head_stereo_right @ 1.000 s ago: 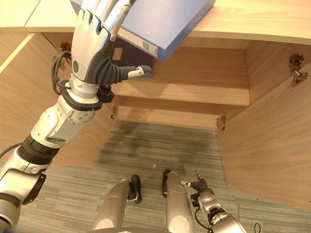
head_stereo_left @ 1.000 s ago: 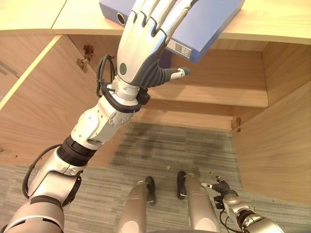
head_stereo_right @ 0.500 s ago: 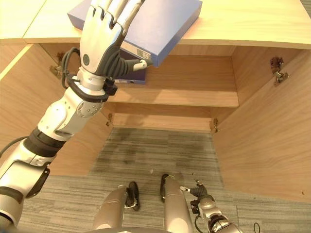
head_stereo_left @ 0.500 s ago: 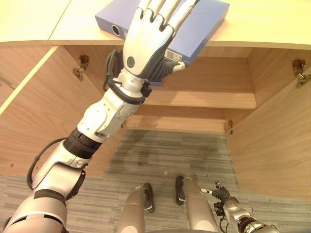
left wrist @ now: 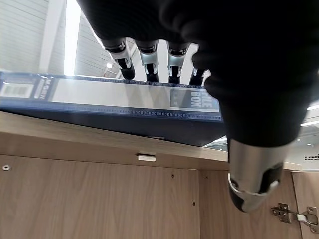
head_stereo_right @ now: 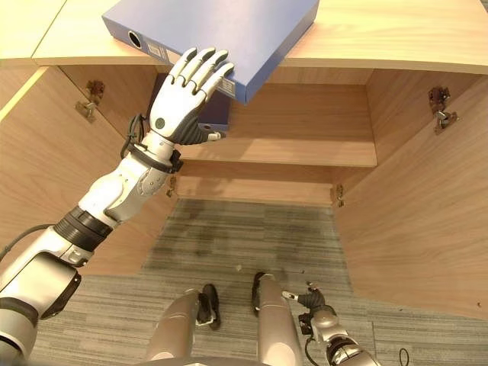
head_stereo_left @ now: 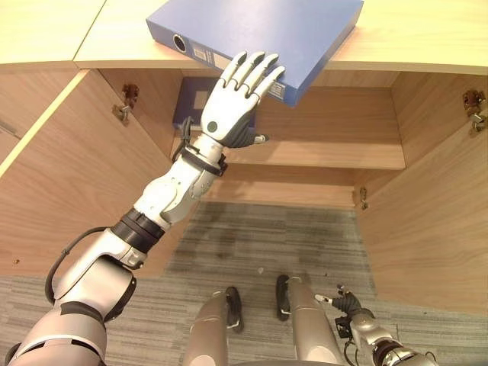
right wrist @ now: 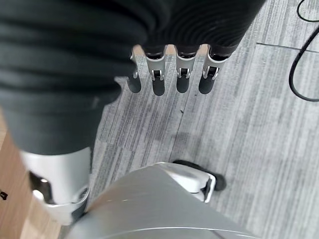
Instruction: Put the empty folder in the office cabinet
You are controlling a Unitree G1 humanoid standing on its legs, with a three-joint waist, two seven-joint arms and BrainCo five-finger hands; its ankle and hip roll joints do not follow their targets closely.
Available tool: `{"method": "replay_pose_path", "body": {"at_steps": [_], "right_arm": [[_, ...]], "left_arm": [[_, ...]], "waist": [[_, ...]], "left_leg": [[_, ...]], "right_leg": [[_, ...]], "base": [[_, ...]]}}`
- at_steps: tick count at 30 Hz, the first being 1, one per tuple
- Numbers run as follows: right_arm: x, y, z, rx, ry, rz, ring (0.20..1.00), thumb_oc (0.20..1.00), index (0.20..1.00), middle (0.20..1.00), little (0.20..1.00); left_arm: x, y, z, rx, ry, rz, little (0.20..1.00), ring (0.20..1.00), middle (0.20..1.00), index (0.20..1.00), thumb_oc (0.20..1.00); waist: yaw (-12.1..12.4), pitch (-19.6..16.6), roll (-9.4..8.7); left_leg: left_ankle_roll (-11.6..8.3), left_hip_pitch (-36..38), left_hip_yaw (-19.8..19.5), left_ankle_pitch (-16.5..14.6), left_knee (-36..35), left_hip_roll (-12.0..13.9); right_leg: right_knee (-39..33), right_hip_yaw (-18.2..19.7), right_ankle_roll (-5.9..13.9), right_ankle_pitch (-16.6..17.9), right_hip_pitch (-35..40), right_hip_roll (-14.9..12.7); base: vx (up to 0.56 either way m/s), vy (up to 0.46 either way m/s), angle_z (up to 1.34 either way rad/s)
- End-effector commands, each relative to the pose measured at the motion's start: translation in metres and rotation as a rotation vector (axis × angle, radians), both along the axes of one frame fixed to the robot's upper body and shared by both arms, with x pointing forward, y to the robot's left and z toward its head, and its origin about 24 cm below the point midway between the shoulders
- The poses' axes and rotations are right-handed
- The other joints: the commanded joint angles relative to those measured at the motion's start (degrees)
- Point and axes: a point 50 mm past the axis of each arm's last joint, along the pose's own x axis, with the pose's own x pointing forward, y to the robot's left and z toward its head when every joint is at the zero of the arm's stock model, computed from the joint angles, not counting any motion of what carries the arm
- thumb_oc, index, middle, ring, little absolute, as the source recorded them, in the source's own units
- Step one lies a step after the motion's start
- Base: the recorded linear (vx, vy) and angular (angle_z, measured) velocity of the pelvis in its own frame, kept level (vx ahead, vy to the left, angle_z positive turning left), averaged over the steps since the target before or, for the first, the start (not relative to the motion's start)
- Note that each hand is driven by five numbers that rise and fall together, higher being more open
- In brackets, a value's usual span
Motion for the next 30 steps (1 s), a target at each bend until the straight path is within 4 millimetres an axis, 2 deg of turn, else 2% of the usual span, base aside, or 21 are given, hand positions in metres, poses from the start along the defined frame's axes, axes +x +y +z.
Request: {"method": "replay_pose_path", "body": {"at_steps": [1, 5, 11, 17, 23, 30], "right_arm": [[-0.012, -0.012, -0.002, -0.032, 0.028, -0.037, 1.000, 1.000, 1.000, 1.000, 1.000], [-0.012, -0.013, -0.002, -0.043, 0.025, -0.018, 1.000, 1.000, 1.000, 1.000, 1.000], [-0.012, -0.011, -0.002, -0.059, 0.039, 0.031, 1.000, 1.000, 1.000, 1.000, 1.000], [-0.011, -0.008, -0.003, -0.061, 0.041, 0.042, 1.000, 1.000, 1.000, 1.000, 1.000], [-0.006, -0.007, -0.001, -0.067, 0.032, 0.049, 1.000, 1.000, 1.000, 1.000, 1.000], [-0.004, -0.006, 0.000, -0.068, 0.026, 0.047, 1.000, 1.000, 1.000, 1.000, 1.000]], "left_arm": [[-0.002, 0.019, 0.034, -0.128, -0.135, 0.055, 1.000, 1.000, 1.000, 1.000, 1.000], [0.005, 0.026, 0.037, -0.158, -0.146, 0.110, 1.000, 1.000, 1.000, 1.000, 1.000], [0.010, 0.023, 0.060, -0.179, -0.238, 0.161, 1.000, 1.000, 1.000, 1.000, 1.000], [0.012, 0.017, 0.068, -0.164, -0.272, 0.174, 1.000, 1.000, 1.000, 1.000, 1.000], [0.015, 0.005, 0.067, -0.112, -0.258, 0.163, 1.000, 1.000, 1.000, 1.000, 1.000], [0.016, 0.001, 0.063, -0.106, -0.253, 0.164, 1.000, 1.000, 1.000, 1.000, 1.000]], "waist": [[-0.27, 0.56, 0.02], [-0.53, 0.48, -0.25], [-1.07, 0.50, -0.66], [-1.32, 0.44, -0.63], [-1.56, 0.58, -0.41], [-1.68, 0.83, -0.44]], "left_leg": [[-0.10, -3.17, -3.12, 3.07, -3.00, 0.37], [-0.08, -3.21, -3.02, 3.11, -3.01, 0.53], [-0.13, -3.40, -3.04, 3.22, -3.15, 0.70], [-0.06, -3.49, -3.00, 3.36, -3.43, 0.81], [0.03, -4.05, -2.84, 3.62, -3.70, 0.76], [0.18, -4.63, -2.75, 3.56, -3.43, 0.76]], "right_leg": [[-0.47, -0.25, 1.59, -4.53, 6.73, -2.52], [-0.36, -0.05, 1.55, -4.39, 6.48, -2.46], [-0.56, 0.21, 1.62, -4.12, 6.23, -2.26], [-0.90, 0.41, 1.69, -3.77, 5.98, -2.20], [-1.16, 0.77, 1.81, -3.38, 5.30, -2.18], [-0.99, 1.02, 1.83, -3.16, 4.80, -2.19]], "base": [[0.00, 0.000, 0.00], [0.00, 0.000, 0.00], [0.00, 0.000, 0.00], [0.00, 0.000, 0.00], [0.00, 0.000, 0.00], [0.00, 0.000, 0.00]]}}
